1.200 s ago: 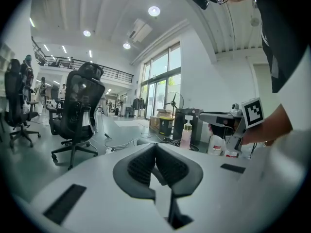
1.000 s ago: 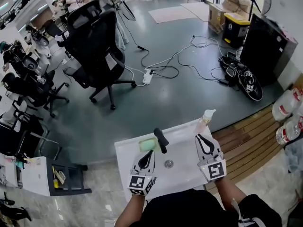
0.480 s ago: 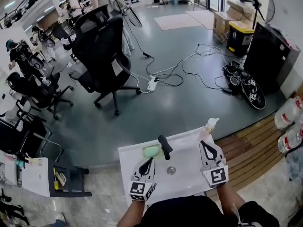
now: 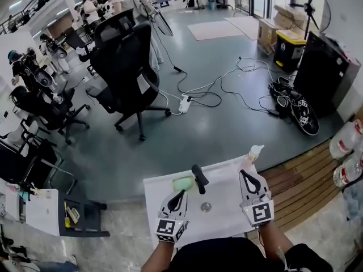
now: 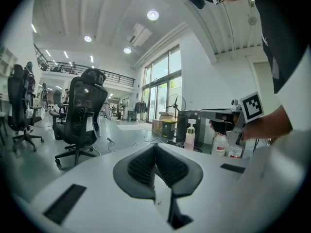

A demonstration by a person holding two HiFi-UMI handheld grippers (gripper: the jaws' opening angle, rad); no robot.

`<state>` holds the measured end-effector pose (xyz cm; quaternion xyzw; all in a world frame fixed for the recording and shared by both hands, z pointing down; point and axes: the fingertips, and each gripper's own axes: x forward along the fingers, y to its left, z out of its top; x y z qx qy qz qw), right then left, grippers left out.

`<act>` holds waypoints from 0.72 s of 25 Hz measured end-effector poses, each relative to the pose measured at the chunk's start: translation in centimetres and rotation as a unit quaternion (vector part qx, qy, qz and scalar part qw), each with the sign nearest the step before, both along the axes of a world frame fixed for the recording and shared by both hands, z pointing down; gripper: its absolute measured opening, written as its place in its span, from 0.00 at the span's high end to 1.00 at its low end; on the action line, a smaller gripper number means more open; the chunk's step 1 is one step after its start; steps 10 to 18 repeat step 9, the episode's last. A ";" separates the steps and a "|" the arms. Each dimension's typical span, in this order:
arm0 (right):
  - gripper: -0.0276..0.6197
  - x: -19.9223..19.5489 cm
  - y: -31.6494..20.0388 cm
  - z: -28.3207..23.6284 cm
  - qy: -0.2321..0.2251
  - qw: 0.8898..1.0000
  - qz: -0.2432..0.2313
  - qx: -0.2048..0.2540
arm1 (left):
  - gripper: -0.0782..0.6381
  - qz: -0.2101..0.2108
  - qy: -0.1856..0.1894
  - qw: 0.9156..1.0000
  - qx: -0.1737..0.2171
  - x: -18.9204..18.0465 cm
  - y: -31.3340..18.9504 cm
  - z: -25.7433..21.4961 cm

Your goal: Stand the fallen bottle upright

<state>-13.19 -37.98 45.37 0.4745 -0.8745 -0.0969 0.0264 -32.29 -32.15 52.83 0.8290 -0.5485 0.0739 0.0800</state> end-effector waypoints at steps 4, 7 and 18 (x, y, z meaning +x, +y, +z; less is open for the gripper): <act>0.94 -0.2 0.0 -0.3 0.029 0.999 0.000 0.023 | 0.87 -0.002 0.002 1.000 -0.002 -0.3 0.4 0.1; 0.94 -0.9 0.2 -1.0 0.056 0.997 -0.008 0.050 | 0.87 -0.006 0.001 1.000 -0.001 -0.6 0.6 0.0; 0.94 -1.2 0.3 -1.3 0.072 0.996 -0.012 0.059 | 0.87 -0.010 0.001 1.000 0.002 -0.7 0.7 -0.1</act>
